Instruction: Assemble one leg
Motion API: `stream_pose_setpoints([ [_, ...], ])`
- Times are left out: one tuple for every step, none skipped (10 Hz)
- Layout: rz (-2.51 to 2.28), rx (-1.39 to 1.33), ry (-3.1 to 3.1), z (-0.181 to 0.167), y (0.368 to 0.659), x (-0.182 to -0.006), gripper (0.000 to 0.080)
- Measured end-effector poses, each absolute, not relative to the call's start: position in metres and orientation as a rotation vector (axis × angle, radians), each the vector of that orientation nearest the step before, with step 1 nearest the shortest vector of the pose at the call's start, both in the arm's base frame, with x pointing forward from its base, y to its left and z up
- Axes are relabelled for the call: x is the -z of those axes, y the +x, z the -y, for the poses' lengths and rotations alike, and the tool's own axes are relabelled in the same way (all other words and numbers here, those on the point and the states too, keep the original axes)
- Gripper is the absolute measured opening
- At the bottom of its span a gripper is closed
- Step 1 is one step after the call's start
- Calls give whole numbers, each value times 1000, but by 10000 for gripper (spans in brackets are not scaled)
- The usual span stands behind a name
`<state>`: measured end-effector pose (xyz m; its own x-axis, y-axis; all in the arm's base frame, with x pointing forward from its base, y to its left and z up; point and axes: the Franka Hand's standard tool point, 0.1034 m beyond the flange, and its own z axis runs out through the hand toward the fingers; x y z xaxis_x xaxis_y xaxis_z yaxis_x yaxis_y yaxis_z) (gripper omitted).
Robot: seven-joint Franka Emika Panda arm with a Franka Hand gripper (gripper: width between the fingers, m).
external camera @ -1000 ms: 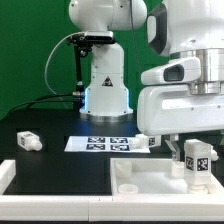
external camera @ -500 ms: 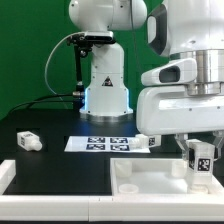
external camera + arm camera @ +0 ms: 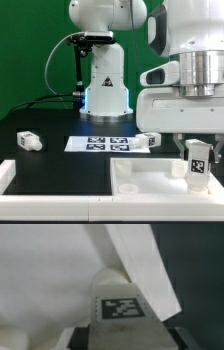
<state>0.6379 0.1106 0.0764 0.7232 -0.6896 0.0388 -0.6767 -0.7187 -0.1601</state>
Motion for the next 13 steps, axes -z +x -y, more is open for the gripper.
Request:
stream_pose_setpoints([
  [-1337, 101, -2664, -109, 639, -76, 288],
  [-1454, 84, -2589, -107, 639, -76, 288],
  [-1486, 79, -2567, -107, 639, -76, 288],
  [-1530, 76, -2541, -107, 639, -76, 288],
  [-1458, 83, -2585, -107, 639, -76, 404],
  [-1306, 103, -2676, -112, 638, -77, 404],
  [-1075, 127, -2789, -113, 639, -79, 539],
  [-843, 153, -2882, -113, 640, -81, 625],
  [-686, 165, -2936, -114, 640, -82, 642],
  [-622, 168, -2954, -113, 639, -81, 642],
  [-518, 174, -2978, -112, 639, -81, 648],
  [-414, 181, -2998, -112, 639, -81, 648],
  [-330, 186, -3013, -112, 639, -81, 649],
])
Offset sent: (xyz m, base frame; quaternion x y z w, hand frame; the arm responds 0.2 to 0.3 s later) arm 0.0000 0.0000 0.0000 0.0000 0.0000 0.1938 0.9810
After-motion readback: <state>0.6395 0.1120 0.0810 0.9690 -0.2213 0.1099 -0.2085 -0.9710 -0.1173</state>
